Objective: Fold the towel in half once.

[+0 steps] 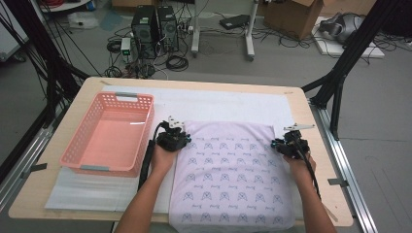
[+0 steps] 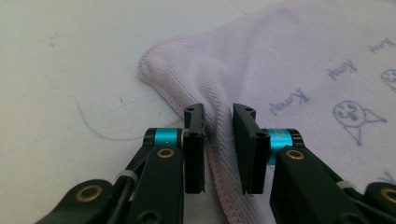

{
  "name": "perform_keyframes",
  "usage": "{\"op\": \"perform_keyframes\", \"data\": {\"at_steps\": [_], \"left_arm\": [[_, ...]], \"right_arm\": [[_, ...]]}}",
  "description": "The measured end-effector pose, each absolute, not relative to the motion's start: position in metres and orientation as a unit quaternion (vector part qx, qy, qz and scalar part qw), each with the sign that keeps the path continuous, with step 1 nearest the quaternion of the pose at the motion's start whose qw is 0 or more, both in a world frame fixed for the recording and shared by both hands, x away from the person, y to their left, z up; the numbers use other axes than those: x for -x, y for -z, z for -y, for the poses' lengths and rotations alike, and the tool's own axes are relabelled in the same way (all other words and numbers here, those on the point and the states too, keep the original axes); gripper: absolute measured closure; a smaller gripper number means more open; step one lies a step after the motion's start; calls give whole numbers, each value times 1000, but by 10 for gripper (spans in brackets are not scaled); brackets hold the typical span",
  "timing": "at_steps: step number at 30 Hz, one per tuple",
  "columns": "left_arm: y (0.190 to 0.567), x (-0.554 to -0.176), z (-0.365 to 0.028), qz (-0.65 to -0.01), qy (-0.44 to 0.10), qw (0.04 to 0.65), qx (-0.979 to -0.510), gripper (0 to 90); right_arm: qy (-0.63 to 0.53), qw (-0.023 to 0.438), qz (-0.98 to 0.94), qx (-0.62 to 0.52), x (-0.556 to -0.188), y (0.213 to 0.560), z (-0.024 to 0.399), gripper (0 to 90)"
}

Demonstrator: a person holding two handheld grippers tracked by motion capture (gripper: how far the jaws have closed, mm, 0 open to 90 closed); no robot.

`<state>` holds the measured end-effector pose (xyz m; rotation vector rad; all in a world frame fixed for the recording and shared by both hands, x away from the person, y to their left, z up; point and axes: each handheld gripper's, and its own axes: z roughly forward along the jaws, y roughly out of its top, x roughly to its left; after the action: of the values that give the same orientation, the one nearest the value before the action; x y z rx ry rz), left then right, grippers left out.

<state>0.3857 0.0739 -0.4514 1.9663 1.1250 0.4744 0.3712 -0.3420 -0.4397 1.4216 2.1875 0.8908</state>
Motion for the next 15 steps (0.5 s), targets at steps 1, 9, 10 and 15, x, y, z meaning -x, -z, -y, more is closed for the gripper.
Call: {"op": "perform_keyframes", "data": {"at_steps": [1, 9, 10, 15], "left_arm": [[452, -385, -73, -441, -186, 405, -779, 789], [444, -385, -76, -467, -187, 427, -751, 867], [442, -385, -78, -473, -181, 440, -741, 868], [431, -391, -81, -483, -174, 457, -727, 867]], "right_arm": [[-317, 187, -779, -507, -372, 439, 341, 848], [-344, 186, -756, -524, -373, 435, 354, 878], [-354, 186, -750, -527, -373, 434, 356, 878], [-366, 196, -746, -521, -376, 427, 359, 879]]}}
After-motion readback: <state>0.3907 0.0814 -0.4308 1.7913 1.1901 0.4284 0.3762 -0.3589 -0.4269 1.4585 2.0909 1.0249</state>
